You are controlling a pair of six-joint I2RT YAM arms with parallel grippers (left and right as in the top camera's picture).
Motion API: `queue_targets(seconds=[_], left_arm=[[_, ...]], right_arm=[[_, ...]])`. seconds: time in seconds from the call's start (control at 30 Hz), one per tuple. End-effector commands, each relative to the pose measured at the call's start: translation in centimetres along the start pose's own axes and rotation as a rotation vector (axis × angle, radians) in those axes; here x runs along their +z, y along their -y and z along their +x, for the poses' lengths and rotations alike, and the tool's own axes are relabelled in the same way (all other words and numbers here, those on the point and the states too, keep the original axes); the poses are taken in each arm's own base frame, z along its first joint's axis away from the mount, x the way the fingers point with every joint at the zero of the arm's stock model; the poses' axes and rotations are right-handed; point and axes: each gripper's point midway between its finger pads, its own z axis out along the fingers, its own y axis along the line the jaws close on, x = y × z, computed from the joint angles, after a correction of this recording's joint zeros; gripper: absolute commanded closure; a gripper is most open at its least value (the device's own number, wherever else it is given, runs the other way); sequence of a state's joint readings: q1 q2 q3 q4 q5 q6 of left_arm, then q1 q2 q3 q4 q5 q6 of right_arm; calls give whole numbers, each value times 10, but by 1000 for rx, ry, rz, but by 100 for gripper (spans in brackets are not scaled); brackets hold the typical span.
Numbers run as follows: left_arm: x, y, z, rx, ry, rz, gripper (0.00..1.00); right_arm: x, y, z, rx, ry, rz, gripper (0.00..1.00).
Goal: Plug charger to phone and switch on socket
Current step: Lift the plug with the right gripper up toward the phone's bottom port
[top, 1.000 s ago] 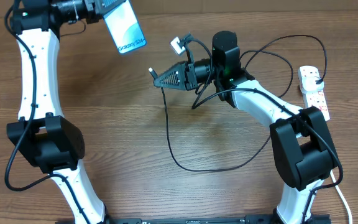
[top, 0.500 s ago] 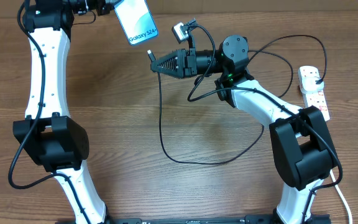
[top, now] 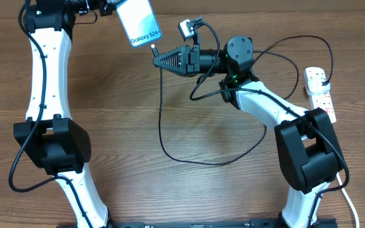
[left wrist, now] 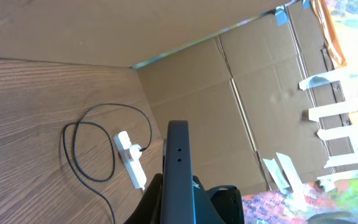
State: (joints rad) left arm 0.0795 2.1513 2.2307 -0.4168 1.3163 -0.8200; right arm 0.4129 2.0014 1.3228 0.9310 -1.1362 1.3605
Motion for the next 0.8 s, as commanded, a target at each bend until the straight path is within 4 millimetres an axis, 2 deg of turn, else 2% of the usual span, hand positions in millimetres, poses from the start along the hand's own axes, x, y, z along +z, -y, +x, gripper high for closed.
queue_targets(seconds=[0.0,0.43,0.77], left_arm=[[8,4,4,30,-21,17,95],[9,-3,-4,72,26,-29,96],[10,-2,-2,76,15,-19,95]], right_arm=[[3,-4,-4,-27,11,-9,96],[3,-4,-4,-28,13,-9,96],[2,-4,-8,-26,35,-5,96]])
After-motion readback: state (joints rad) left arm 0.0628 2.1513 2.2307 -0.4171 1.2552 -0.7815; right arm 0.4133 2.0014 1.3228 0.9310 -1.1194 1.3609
